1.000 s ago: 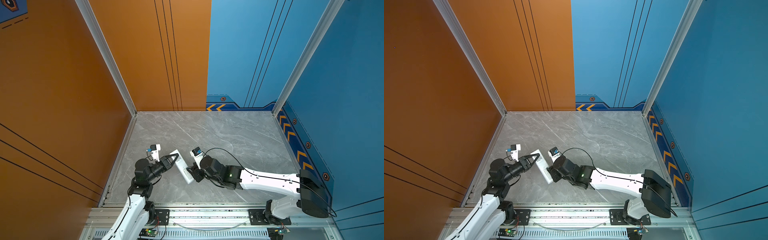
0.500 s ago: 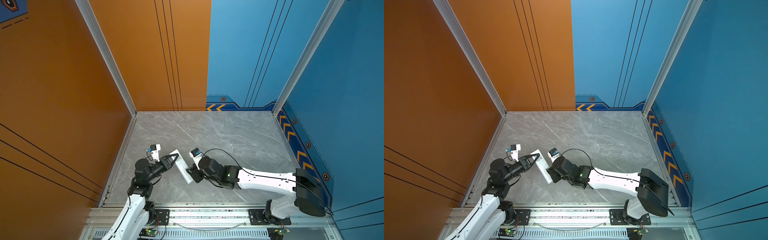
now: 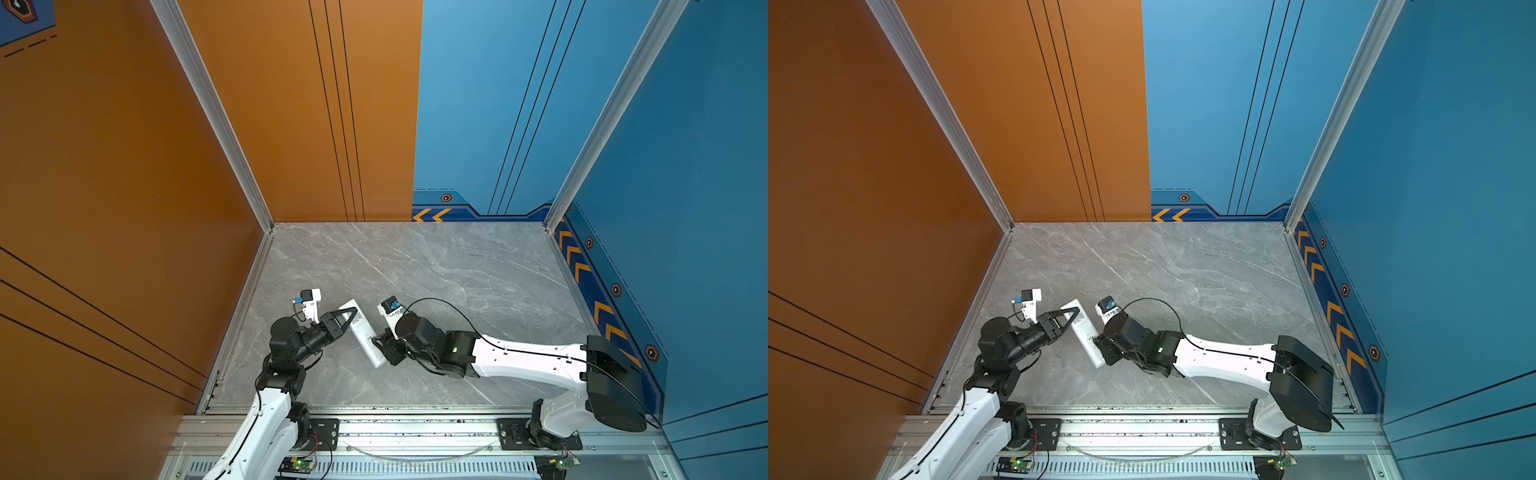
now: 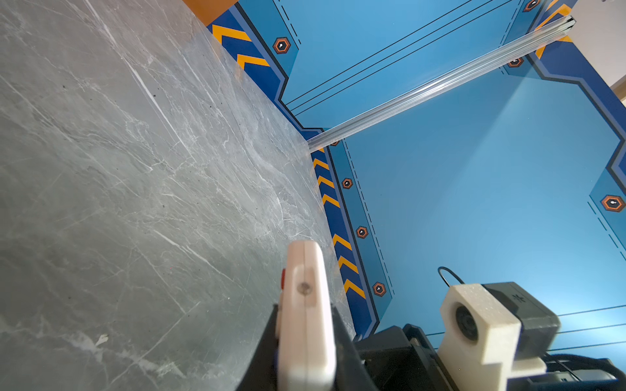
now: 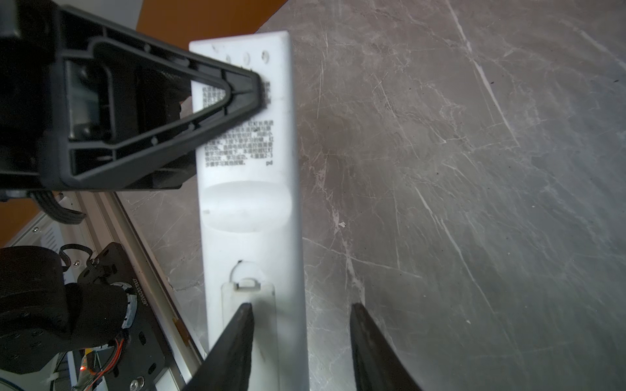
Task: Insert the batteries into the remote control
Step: 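Open the right gripper and slide it back off the closed cover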
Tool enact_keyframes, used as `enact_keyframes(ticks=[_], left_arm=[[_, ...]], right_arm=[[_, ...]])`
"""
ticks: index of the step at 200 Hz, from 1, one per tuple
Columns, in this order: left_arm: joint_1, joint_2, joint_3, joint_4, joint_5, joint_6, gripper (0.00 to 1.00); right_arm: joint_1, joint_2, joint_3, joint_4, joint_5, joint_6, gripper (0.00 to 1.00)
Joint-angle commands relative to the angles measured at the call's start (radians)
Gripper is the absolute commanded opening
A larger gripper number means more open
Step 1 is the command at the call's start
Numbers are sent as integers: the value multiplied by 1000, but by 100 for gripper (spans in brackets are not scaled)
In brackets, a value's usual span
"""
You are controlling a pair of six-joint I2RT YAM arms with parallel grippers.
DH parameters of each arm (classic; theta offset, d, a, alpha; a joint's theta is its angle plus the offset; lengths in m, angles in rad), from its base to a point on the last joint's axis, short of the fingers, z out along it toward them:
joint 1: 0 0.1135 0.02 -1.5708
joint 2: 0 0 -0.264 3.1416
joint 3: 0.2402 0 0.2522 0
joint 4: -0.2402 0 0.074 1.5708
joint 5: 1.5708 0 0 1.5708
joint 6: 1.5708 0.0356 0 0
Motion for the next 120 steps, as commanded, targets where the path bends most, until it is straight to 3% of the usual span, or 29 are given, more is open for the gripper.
enact_keyframes(ticks=[1,57,95,120], left_arm=[[7,-7,-4,38,17,-15,0],[9,12,1,38,10,-11,0],[7,29,20,9,-29,-17,0],[8,30,38,-41,-78,-23,0]], right_arm=[[-4,26,-6,-15,-6,5,44],[-5,-15,24,-79,13,-18,48],[-2,-69,33,-109,-19,-51,69],[0,-56,40,-124,-62,-71,77]])
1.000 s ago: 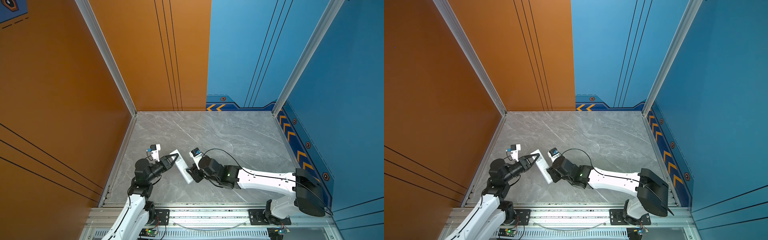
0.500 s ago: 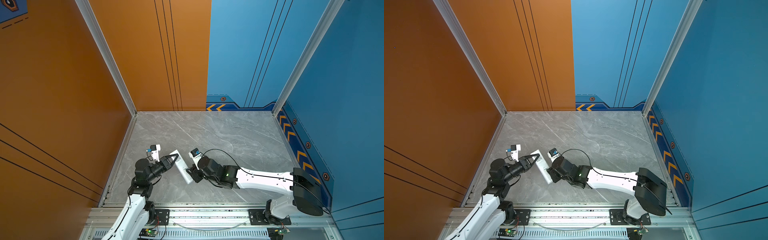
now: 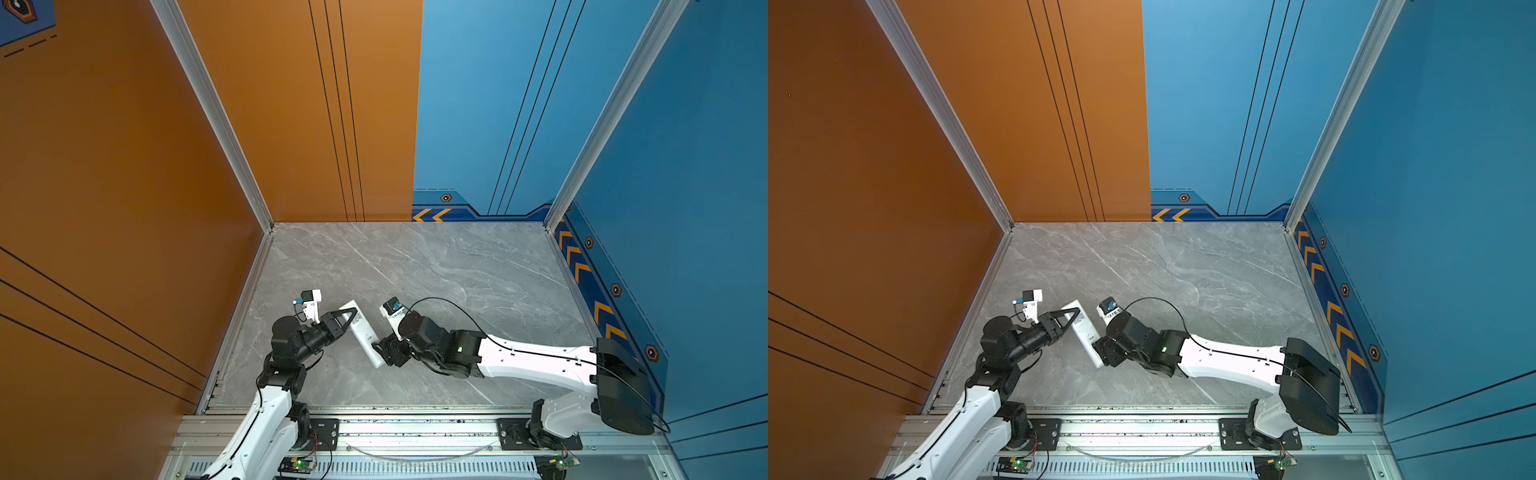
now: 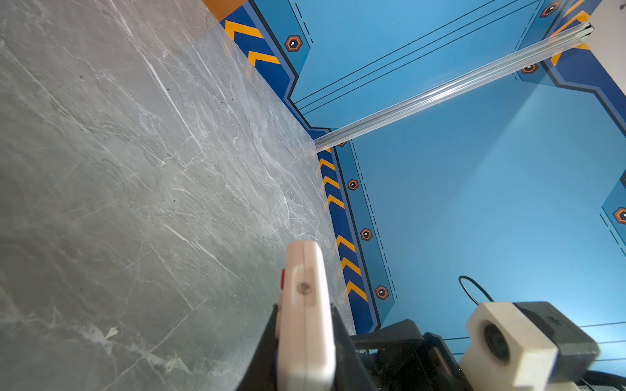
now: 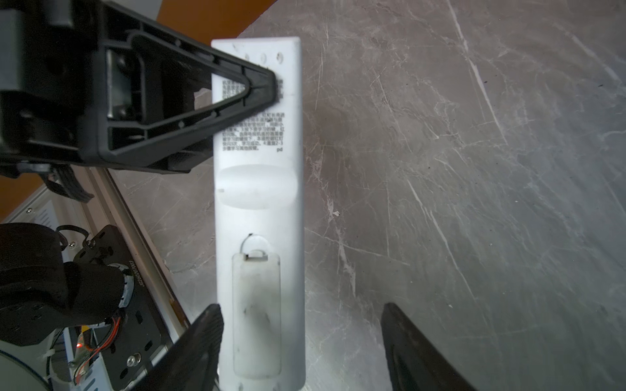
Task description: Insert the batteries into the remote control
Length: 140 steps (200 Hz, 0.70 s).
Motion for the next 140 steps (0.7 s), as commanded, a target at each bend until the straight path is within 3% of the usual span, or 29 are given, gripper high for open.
enact_keyframes(ticks=[1,81,140], left_arm=[[6,-3,39,-29,-55,-16,0],[-1,-34,49,-61,-91,-42,0],[-3,-55,54,-101,-101,-34,0]], right_arm=[[0,-13,28,-47,-47,-33,77],[-6,86,25,31,-121,-31,81],[-14,131,19,72,-154,-24,70]])
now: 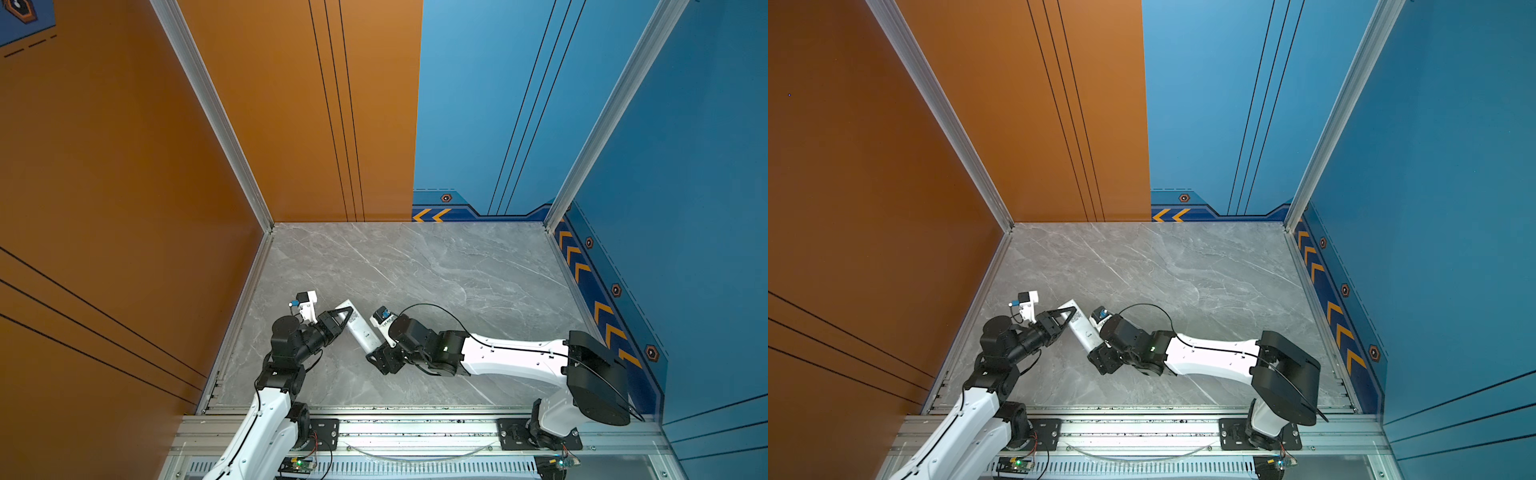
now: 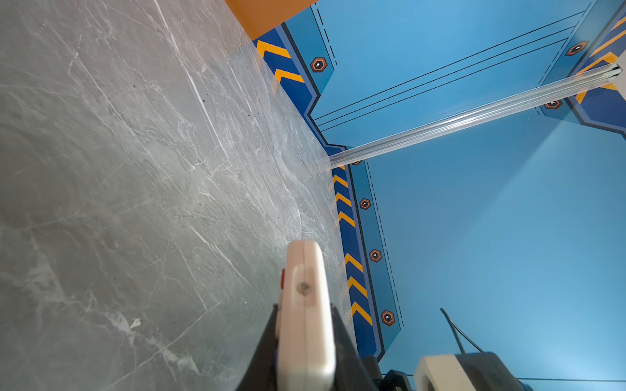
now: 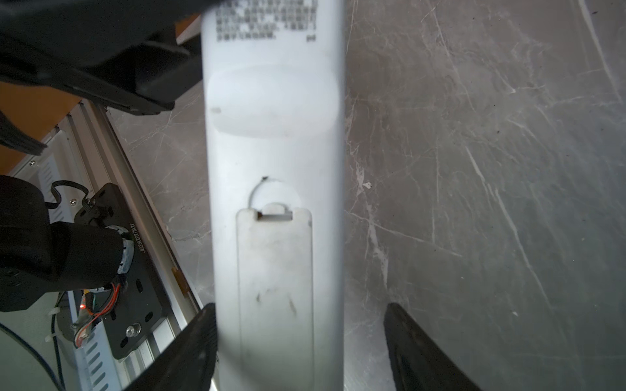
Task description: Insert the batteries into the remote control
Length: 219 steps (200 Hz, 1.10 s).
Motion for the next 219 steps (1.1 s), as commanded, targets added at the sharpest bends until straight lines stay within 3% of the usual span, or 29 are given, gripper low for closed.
enact_keyframes(ticks=[1,60,76,101,128,147,177,214,219], left_arm=[[-3,-17,36,-10,-20,-3,0],[-2,-17,38,-16,-24,1,0],[-2,-15,37,-16,-26,1,0],[-3,-17,40,-15,-24,2,0],[-3,-17,39,-16,-22,3,0],[-2,-16,38,-18,-22,4,0],[-2,-12,39,-18,-24,6,0],[-1,-3,40,-21,-22,14,0],[0,-2,42,-21,-19,19,4]], right_arm=[[-7,11,14,42,-31,-8,70],[-9,27,14,51,-38,-6,51],[-7,33,17,49,-40,-6,52],[-7,46,20,47,-39,-6,61],[-9,56,21,51,-39,-6,60],[-10,53,17,55,-39,-6,52],[-9,42,14,53,-37,-11,29],[-9,32,6,58,-45,-13,15],[-9,31,5,60,-46,-13,13]])
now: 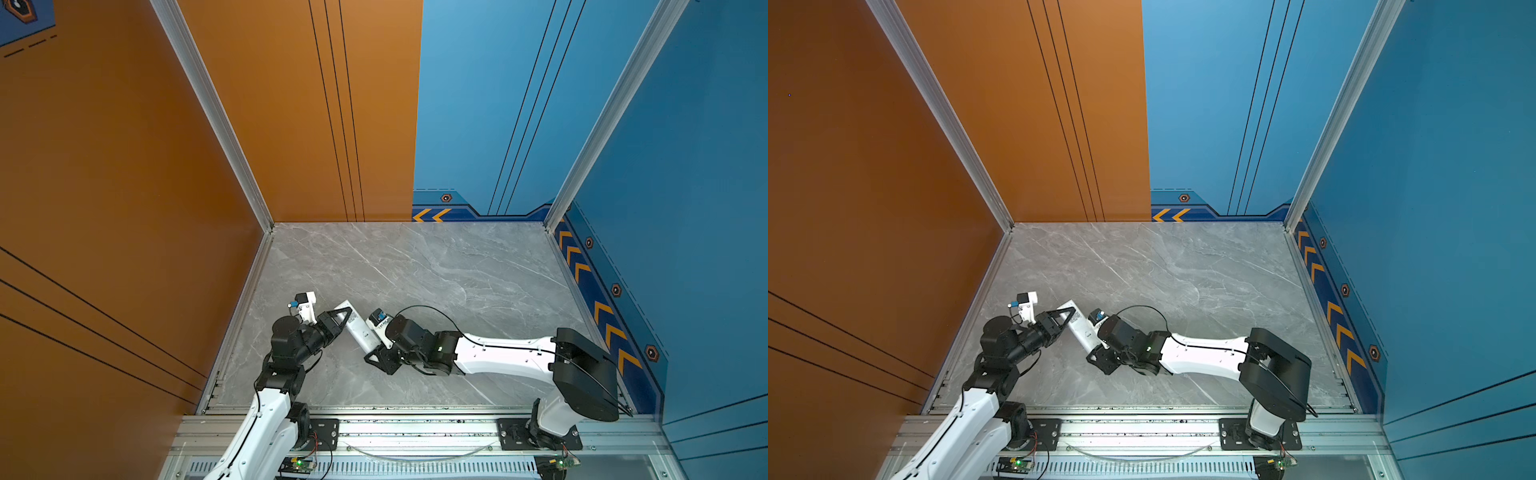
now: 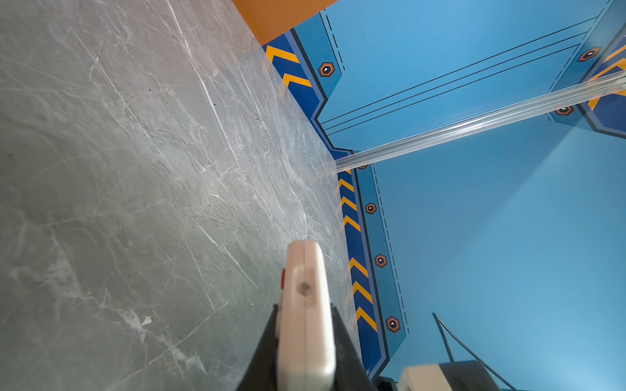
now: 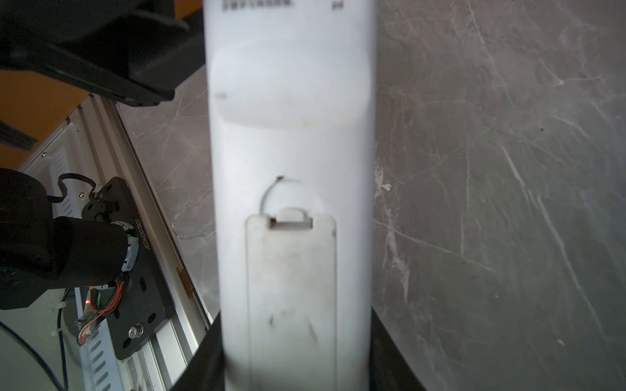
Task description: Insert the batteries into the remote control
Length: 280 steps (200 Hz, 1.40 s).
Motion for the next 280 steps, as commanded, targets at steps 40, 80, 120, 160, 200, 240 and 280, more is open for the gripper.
enact_keyframes(ticks=[40,80,120,160,200,240,280], left_arm=[[1,5,69,-17,26,48,55],[3,-6,86,-19,48,74,80],[-2,-27,110,-20,116,108,84],[-42,-102,120,-12,141,135,85],[-127,-124,158,-9,158,190,85],[-197,-145,183,43,152,206,85],[-245,-163,188,59,147,212,78]], right_arm=[[-15,-52,-26,34,-18,-1,9],[-49,-87,-70,84,-71,18,8],[-102,-136,-148,230,-217,59,8],[-140,-219,-190,297,-328,57,8],[-177,-289,-231,457,-476,102,9],[-179,-277,-232,574,-594,142,9],[-179,-267,-258,738,-650,230,9]])
